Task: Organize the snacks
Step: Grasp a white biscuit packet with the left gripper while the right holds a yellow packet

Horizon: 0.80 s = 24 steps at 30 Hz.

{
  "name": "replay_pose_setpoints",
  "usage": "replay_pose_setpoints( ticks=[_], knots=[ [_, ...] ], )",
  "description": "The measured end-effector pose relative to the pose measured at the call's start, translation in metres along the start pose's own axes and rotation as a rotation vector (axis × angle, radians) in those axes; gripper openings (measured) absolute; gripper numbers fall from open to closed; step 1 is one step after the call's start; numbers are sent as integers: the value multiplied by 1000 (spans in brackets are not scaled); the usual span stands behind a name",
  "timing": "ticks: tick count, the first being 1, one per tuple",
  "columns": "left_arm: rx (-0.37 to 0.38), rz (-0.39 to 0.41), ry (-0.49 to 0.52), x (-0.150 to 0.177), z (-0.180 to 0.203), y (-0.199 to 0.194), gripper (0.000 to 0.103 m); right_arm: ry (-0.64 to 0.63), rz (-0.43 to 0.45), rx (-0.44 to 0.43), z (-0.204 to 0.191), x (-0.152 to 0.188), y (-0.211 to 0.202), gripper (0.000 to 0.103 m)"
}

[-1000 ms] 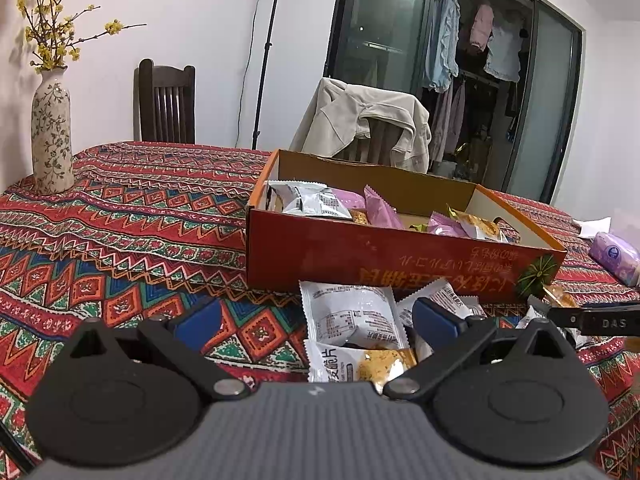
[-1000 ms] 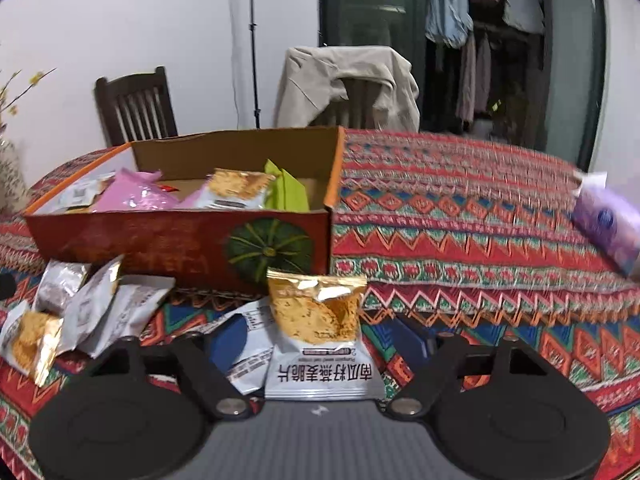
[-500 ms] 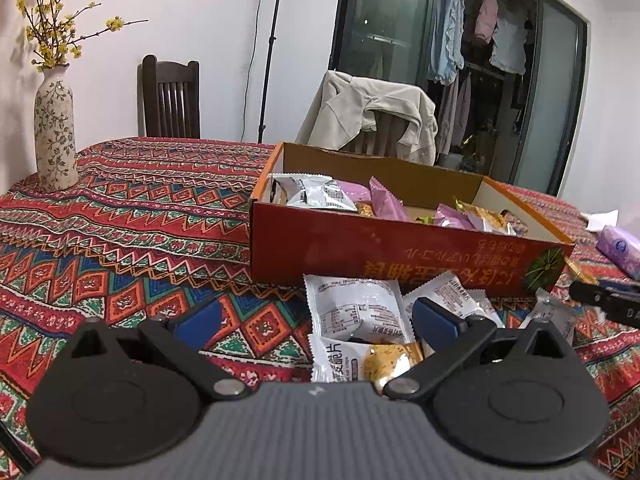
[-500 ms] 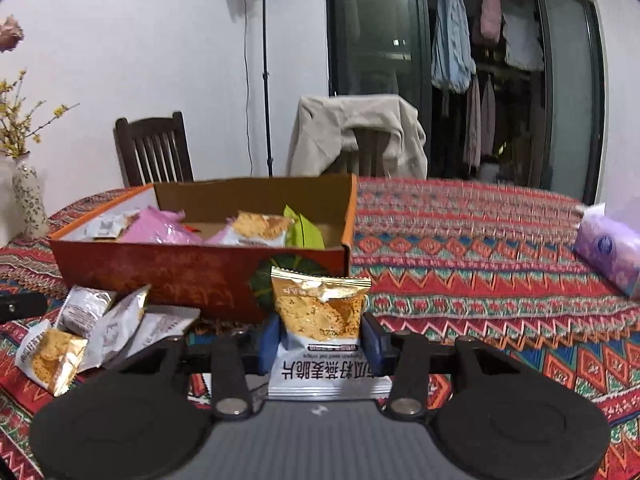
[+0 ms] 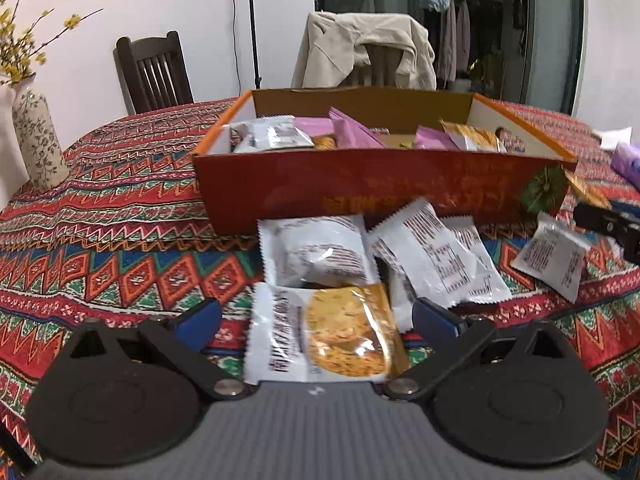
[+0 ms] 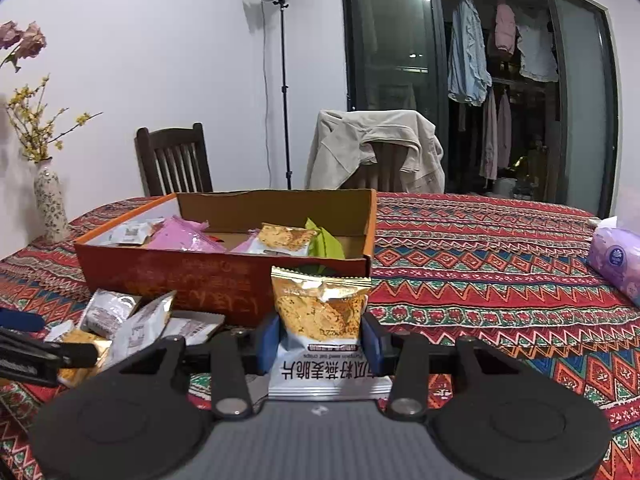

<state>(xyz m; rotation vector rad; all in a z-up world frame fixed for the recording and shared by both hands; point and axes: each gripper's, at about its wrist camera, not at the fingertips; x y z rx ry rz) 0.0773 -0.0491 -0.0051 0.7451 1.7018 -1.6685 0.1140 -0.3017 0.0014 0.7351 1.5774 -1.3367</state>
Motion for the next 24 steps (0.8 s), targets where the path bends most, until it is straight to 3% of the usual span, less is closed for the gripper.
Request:
replay_pose_setpoints(
  ticks=[6,13,24],
  knots=[
    [-28,-30,-12,4,6,7,103,-10,18,-21,-2,0,-5,43],
    [7,-35,-60,7,-2,4,101,-11,26,-28,-3,0,-6,43],
    [36,2,-31,14,-4,-10,75,-17,21,-20,-2,1,-6,43]
  ],
)
Point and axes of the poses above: each gripper's, at about its wrist camera, not at the fingertips, and y roughly the way its jaws point, z to its right, x to its underside, and after that the axes turned 6 degrees about x, right-handed
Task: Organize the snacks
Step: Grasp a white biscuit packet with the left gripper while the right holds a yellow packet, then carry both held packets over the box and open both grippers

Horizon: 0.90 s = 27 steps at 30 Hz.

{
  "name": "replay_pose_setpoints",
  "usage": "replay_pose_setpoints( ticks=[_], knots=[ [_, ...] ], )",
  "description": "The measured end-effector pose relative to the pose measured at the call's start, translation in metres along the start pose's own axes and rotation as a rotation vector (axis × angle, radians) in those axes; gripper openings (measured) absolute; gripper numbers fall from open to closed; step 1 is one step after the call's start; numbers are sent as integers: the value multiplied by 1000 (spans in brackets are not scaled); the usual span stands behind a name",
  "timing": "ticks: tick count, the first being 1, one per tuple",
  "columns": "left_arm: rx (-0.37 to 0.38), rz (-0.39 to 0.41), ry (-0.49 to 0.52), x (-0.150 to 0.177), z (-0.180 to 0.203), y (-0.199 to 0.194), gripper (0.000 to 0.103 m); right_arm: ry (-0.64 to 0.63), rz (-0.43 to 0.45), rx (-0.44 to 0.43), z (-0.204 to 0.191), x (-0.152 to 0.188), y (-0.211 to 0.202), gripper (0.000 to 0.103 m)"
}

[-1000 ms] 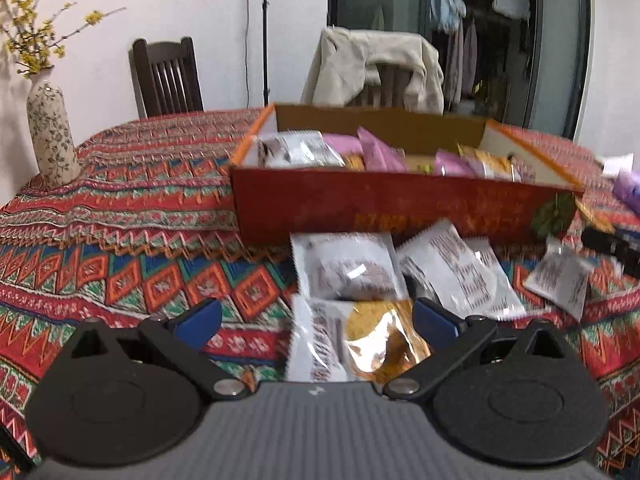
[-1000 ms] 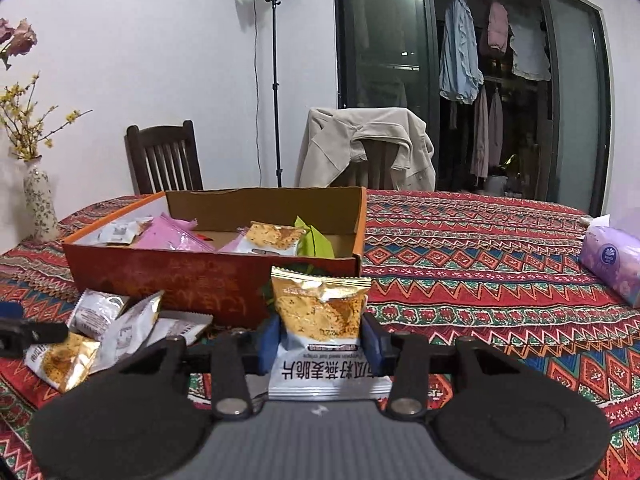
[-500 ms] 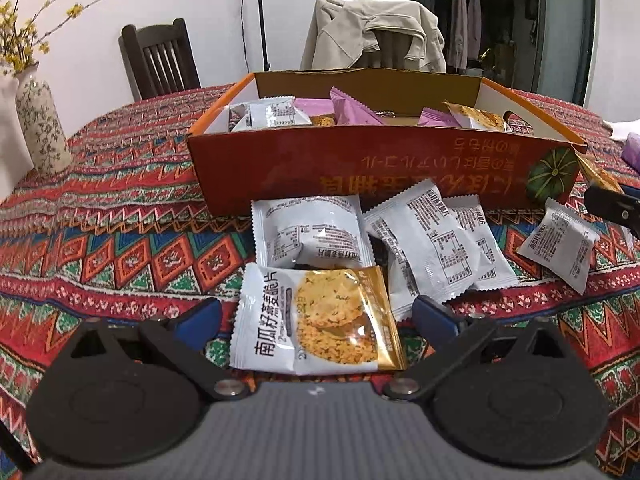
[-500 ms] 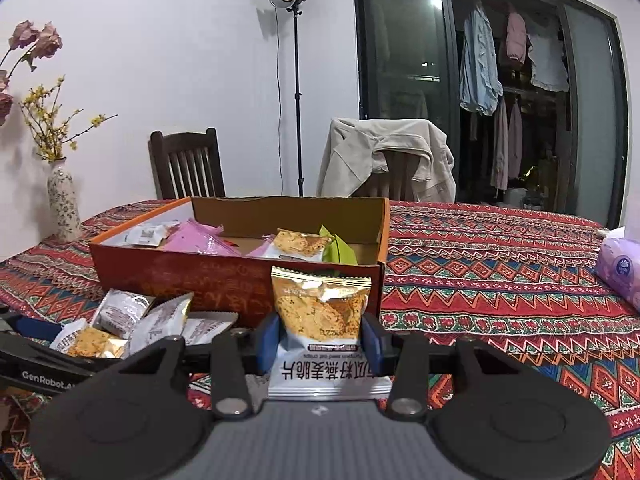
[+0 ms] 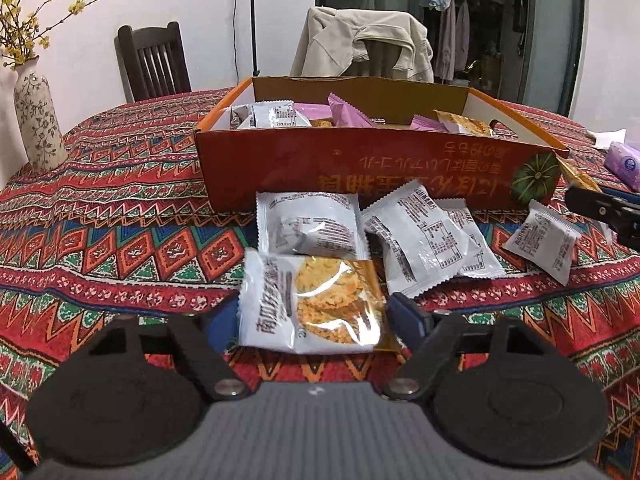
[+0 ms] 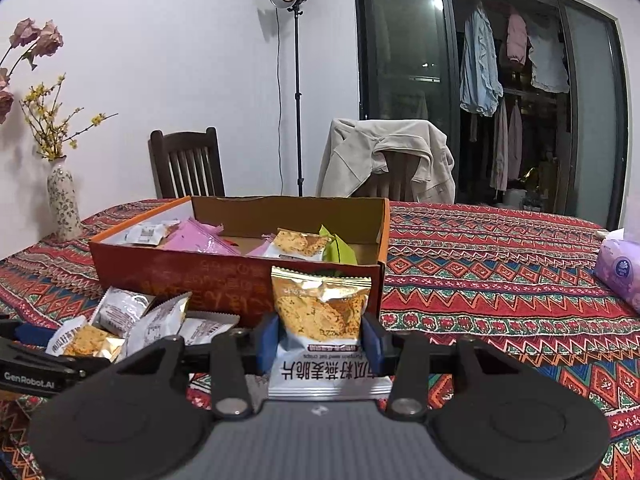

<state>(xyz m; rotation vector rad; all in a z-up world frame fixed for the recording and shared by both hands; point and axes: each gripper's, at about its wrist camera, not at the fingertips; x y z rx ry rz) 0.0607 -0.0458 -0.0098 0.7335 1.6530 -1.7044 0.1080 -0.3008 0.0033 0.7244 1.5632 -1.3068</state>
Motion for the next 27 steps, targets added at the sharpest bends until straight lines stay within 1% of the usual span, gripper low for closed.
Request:
replay_pose_setpoints(
  ticks=[2,10,15,18,22,27],
  knots=[
    [8,8,2,2,-1,-3,69,-1,4,3,-1,0,0,43],
    [29,51,14,8,-2,-14,57,3,21,2,1,0,-3,43],
    [46,83,16,9,-6,-23,56,8,33,-3,1,0,-5,43],
    [54,113,14,6,-8,-33,56,12,55,-8,2,-1,-9,43],
    [69,188,27,-5,-9,-48,56,-1,72,-9,-1,-7,-15,43],
    [70,257,37,-27,-8,-53,57,-13,84,-12,-7,-19,-18,43]
  ],
)
Point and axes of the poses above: each gripper's, at about its wrist camera, not at the fingertips, and y roughly the way its jaws point, z to its right, x to its underside, and after that the axes turned 6 degrees about x, right-handed
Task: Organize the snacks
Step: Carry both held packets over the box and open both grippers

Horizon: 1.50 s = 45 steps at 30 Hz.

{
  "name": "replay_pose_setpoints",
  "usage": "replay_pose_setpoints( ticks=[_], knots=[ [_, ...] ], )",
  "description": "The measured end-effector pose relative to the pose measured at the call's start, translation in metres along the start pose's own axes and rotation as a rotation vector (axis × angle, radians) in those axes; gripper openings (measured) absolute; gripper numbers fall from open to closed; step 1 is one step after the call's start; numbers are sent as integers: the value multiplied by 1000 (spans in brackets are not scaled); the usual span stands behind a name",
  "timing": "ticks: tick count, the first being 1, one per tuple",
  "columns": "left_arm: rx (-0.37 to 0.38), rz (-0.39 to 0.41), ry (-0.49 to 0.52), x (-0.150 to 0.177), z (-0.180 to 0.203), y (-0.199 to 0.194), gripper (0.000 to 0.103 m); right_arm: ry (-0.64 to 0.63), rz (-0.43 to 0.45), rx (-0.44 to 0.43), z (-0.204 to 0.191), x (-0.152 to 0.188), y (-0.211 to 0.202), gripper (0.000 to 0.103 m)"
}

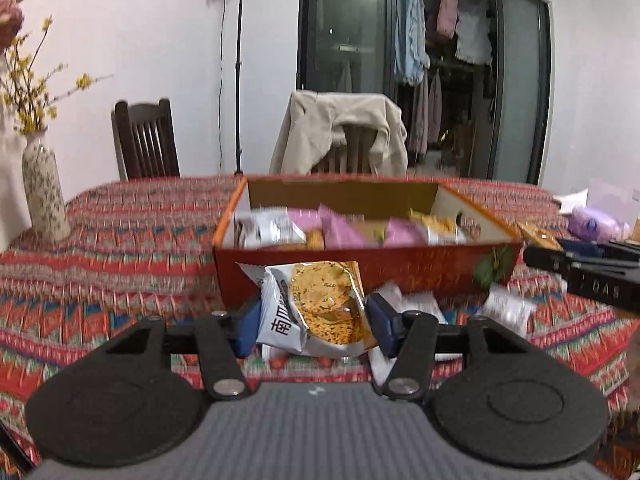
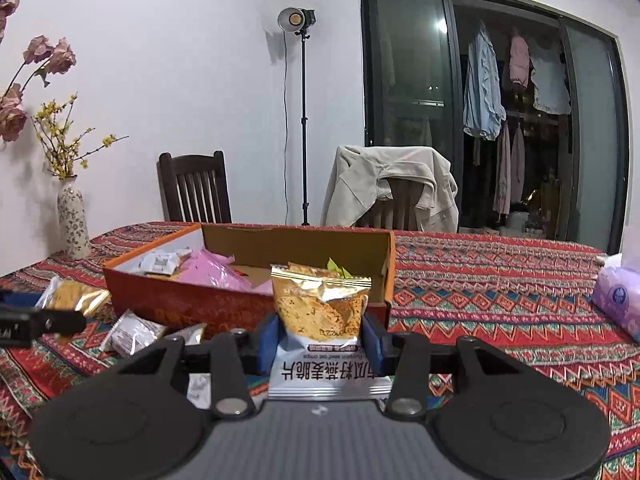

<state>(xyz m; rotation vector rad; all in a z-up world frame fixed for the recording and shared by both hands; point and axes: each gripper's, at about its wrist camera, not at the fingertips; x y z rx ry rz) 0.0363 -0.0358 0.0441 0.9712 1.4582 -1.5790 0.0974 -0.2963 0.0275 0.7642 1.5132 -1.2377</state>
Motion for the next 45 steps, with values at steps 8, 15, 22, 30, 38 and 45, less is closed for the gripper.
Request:
replay_pose_setpoints(
  ticks=[8,15,22,30,38,45],
  knots=[
    [-3,120,30,-48,-3,21,57,-33,26,-1,-17,-37,18,43],
    [-45,151,52,-85,-1,56,57,-22,29,20,-30,-70,53,43],
    [-62,166,8,-103,-9,96,57,13,11,45,-37,-88,96,43],
    [-81,183,-32,-99,-30,137,57,29,12,58,-39,-77,137,43],
    [-41,136,-5,-85,-36,153,62,-3,-45,29,-41,-59,157,43],
    [-16,222,-41,-78,-36,137,103,18,-54,34,-36,-58,153,94]
  ],
)
Point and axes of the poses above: each gripper's, at about its wrist camera, not at the fingertips, and y roughly the way its jaws point, z to its right, x to its underside, and after that the axes turned 6 degrees about x, right-handed
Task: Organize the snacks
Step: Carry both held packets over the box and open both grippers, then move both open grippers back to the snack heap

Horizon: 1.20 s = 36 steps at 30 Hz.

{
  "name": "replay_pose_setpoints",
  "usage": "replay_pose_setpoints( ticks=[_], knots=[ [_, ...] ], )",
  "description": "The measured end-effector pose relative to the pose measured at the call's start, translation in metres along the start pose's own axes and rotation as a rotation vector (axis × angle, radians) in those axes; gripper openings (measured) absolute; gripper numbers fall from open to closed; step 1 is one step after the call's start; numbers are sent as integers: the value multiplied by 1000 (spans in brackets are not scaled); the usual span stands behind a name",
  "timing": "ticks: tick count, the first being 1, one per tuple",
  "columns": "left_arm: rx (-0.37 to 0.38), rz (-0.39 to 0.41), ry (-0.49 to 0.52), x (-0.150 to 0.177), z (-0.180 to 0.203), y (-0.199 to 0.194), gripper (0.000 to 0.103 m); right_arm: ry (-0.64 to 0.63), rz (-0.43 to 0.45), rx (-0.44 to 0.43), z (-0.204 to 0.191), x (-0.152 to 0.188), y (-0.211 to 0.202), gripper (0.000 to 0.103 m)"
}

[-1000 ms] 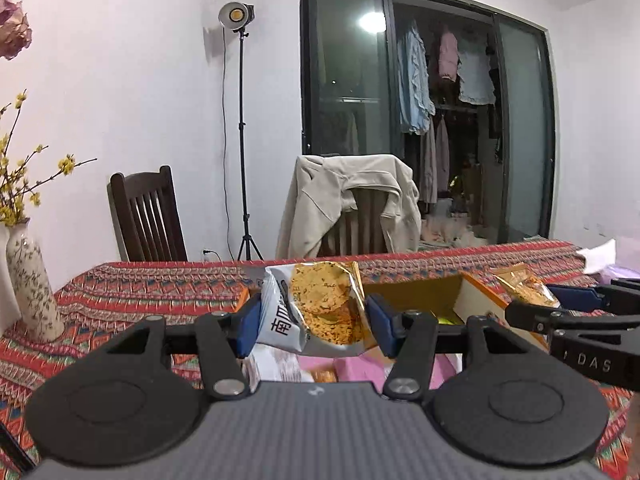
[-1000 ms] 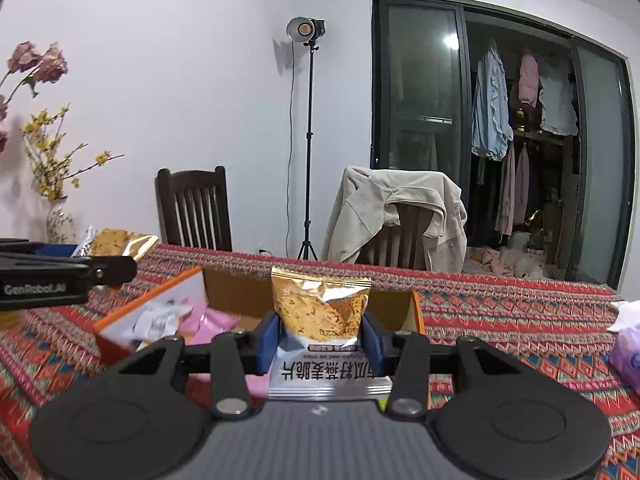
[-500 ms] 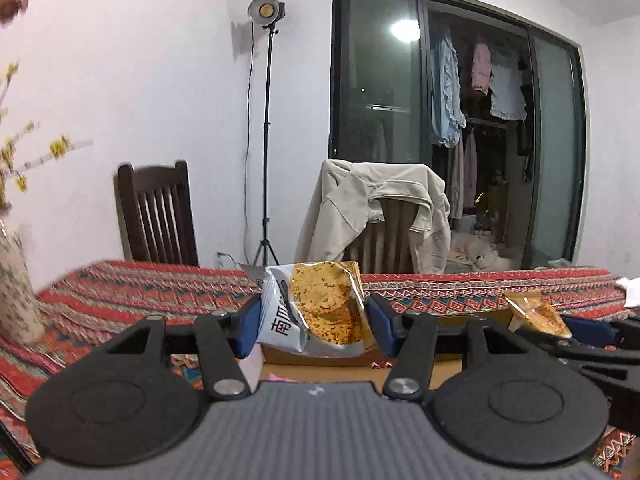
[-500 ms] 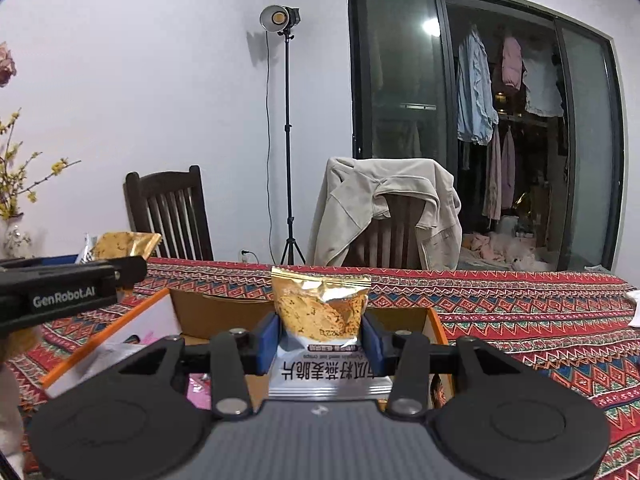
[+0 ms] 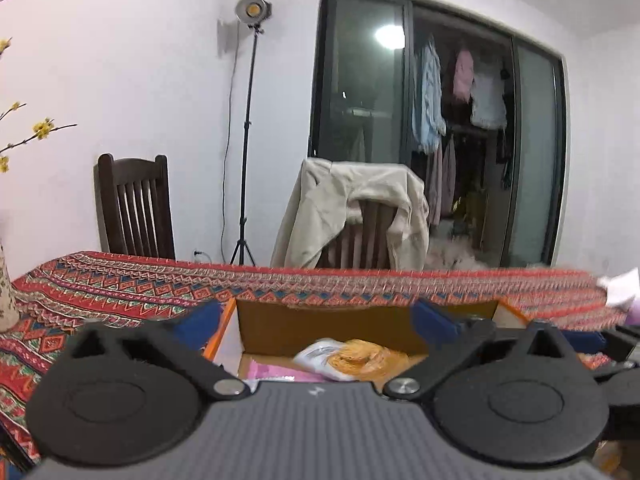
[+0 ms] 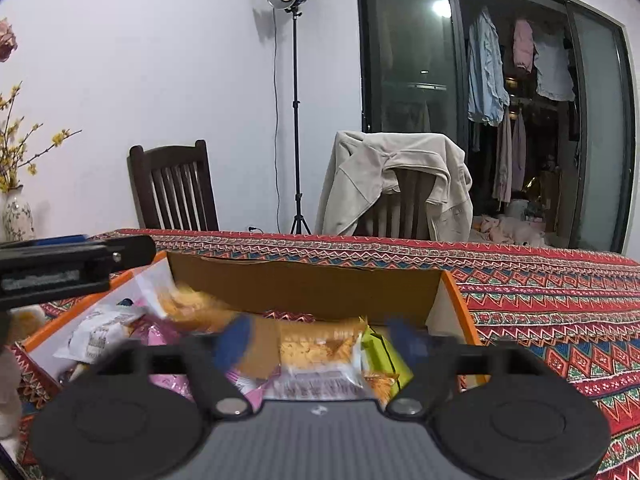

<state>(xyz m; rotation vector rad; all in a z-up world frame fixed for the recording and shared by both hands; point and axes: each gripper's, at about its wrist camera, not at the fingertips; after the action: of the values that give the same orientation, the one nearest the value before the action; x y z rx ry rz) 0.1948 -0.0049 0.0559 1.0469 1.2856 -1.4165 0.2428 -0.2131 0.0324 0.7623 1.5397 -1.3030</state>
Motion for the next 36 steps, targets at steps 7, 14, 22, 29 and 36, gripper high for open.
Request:
replay_pose_setpoints(
  ticks=[7,14,22,29,36],
  knots=[
    [-40,15,-21,-2,-3,-4,103,7,33,14,-1,0,-7,103],
    [-44,22,-18,-2,1,-10,103,20,36,24,1,-1,-10,103],
    [-27,36,-25,-29,7,-38,103,15,74,41,0,-13,-35,103],
    [-2,8,-66,-45,6,-63,103,33,101,27,8,-22,-74,103],
    [1,-54,-67,-32,-2,-85,103,-5,76,18,16,-7,-102,103]
  ],
)
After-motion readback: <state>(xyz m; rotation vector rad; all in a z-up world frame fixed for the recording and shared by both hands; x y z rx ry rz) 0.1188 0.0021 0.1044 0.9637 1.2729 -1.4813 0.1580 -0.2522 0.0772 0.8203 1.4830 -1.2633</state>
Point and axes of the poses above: each gripper's, at about its wrist camera, not at the fingertips, and y roughly the way its jaws point, z to its right, x to its underside, and after that the axes turned 6 degrees about x, right-handed
